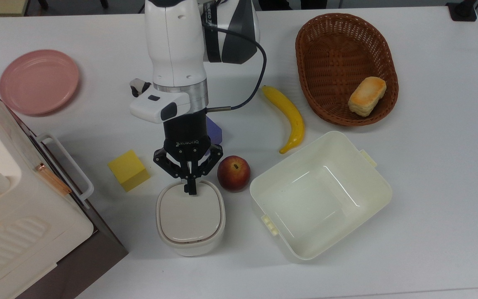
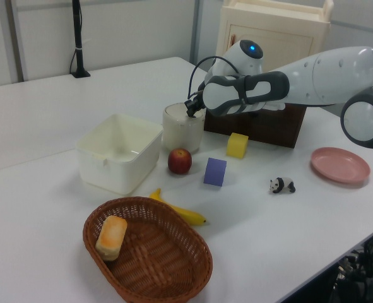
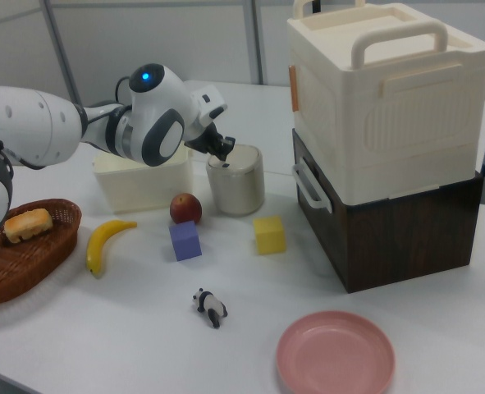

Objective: Close the trash can

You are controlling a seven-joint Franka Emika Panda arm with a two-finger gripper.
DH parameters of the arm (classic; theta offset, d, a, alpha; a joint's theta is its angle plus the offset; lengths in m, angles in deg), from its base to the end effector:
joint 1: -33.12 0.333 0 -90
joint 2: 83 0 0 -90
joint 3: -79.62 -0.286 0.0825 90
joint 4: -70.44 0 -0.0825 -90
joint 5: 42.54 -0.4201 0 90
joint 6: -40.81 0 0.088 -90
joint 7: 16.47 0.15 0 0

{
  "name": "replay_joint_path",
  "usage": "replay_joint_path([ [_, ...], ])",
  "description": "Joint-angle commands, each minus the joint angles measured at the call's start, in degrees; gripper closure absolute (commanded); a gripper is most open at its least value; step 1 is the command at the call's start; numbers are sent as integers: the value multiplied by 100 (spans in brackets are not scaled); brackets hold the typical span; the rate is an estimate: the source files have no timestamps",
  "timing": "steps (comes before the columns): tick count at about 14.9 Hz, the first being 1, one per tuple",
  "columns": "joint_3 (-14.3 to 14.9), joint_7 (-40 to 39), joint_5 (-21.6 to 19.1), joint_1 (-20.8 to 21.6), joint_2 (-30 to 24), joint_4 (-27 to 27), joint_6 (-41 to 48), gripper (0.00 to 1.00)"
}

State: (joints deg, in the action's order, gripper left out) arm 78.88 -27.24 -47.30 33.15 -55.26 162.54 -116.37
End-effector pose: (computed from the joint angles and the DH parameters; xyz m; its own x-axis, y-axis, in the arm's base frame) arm 0.7725 0.0073 0.3443 0.7858 0.1168 0.6073 0.1196 -0.9922 0.0361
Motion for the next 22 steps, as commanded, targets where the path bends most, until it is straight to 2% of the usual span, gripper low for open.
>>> replay_joint_path([
  [1,30,13,-77,6,-847,281,38,100],
  [3,48,22,-253,-29,-1453,501,754,100],
  [6,170,-13,-473,-170,-2200,457,2851,98],
  [9,275,-39,-473,-135,-2632,466,4253,95],
  [11,416,-48,-464,-91,-2861,457,5063,89],
  [12,573,13,-456,40,-2923,457,5475,70],
  [13,653,13,-438,84,-2932,449,5670,60],
  [14,663,31,-429,85,-2924,440,5733,35],
  [15,663,83,-420,85,-2924,431,5760,0],
  [17,654,224,-412,94,-2932,379,5882,0],
  [22,672,390,-394,76,-3002,45,6910,0],
])
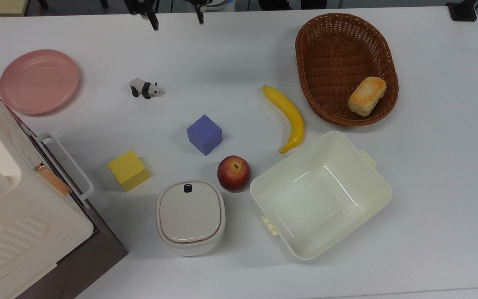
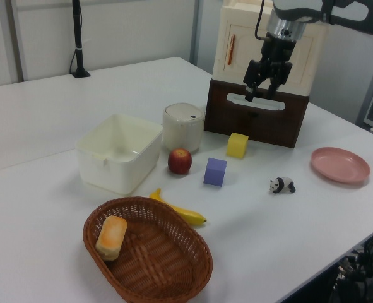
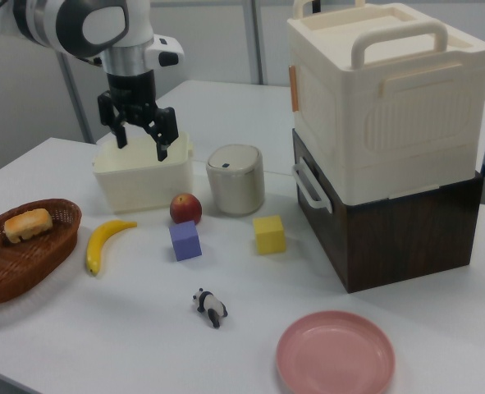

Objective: Close the trash can

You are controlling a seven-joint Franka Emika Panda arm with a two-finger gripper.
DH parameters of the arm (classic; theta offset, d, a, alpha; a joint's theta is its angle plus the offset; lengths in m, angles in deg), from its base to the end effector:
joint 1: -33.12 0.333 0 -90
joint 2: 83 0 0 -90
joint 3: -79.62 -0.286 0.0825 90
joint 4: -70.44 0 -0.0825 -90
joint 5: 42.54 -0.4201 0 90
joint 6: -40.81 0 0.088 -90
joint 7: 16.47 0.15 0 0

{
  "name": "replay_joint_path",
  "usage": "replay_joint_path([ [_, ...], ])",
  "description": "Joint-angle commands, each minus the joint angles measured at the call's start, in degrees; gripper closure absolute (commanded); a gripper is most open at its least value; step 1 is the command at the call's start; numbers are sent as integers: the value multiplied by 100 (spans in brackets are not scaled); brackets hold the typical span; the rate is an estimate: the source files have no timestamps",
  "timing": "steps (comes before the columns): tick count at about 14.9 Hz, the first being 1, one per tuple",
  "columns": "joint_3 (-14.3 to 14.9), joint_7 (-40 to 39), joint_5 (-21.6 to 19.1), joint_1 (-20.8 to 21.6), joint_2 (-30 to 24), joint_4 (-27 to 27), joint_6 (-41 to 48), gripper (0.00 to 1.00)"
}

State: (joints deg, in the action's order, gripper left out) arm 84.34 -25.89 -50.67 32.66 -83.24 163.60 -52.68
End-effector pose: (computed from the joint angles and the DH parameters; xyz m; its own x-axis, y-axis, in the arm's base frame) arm 0.5940 -0.0334 0.5327 0.9974 0.0637 0.0324 0.0676 -0.9881 -0.1381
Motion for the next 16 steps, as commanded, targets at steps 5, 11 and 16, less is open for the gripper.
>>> replay_joint_path([
  [5,126,924,171,125,-275,-193,744,0],
  [11,187,547,330,125,-161,-141,682,0],
  [16,196,555,330,116,-222,-185,682,0],
])
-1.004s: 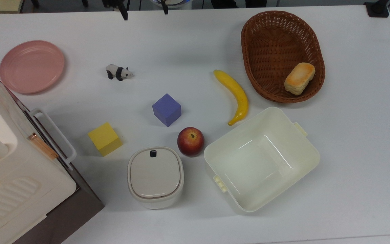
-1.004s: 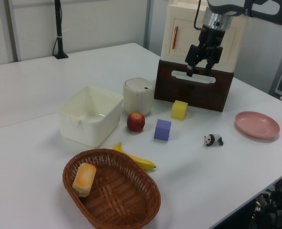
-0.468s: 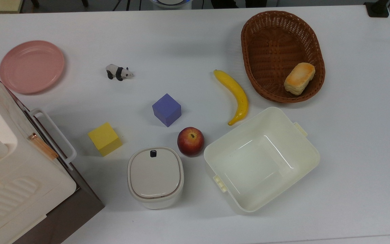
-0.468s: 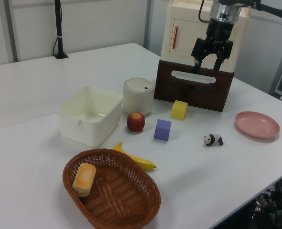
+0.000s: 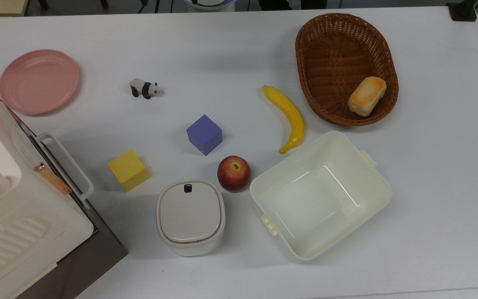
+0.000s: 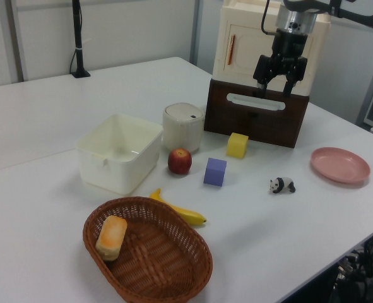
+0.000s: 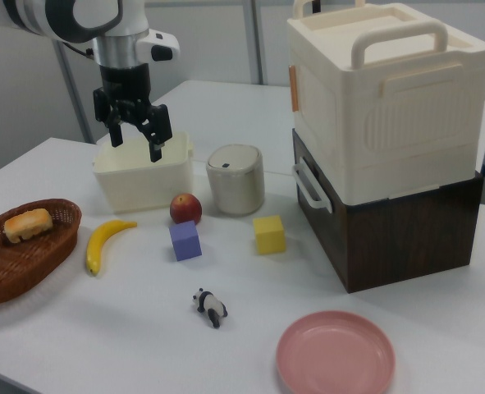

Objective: Close the trash can

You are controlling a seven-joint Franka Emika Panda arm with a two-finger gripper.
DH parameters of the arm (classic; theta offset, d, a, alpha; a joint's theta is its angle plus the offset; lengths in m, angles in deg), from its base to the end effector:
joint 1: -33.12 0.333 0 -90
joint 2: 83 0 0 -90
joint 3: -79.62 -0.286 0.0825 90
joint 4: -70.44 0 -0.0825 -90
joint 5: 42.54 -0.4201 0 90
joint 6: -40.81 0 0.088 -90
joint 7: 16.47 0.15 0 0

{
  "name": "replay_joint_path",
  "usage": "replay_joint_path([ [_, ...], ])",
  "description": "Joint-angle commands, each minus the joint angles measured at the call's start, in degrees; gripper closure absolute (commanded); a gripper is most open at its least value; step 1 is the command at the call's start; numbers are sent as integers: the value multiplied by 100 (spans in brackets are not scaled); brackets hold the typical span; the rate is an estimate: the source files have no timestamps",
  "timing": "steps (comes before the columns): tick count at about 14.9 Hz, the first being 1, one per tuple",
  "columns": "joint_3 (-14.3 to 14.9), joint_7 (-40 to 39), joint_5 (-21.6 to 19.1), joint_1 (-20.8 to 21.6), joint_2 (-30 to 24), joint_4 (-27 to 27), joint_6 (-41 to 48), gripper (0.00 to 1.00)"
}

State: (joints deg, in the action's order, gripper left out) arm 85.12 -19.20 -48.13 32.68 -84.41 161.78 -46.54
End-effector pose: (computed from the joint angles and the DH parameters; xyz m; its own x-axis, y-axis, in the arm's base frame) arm 0.5750 -0.0453 0.5508 0.9979 -0.0515 -0.0401 -0.0554 -0.9933 -0.1018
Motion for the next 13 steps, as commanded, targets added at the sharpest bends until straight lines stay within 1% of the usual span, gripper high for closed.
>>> replay_joint_path([
  [1,100,-122,93,131,-106,-2,69,0],
  [2,91,-122,146,131,-106,-2,69,0],
  [4,39,-149,444,157,-97,-2,69,0],
  [5,39,-227,471,149,-97,-2,69,0],
  [7,91,-752,419,131,-97,15,121,0],
  [8,91,-851,419,140,-97,24,122,0],
  [13,91,-834,410,131,-88,6,95,0],
])
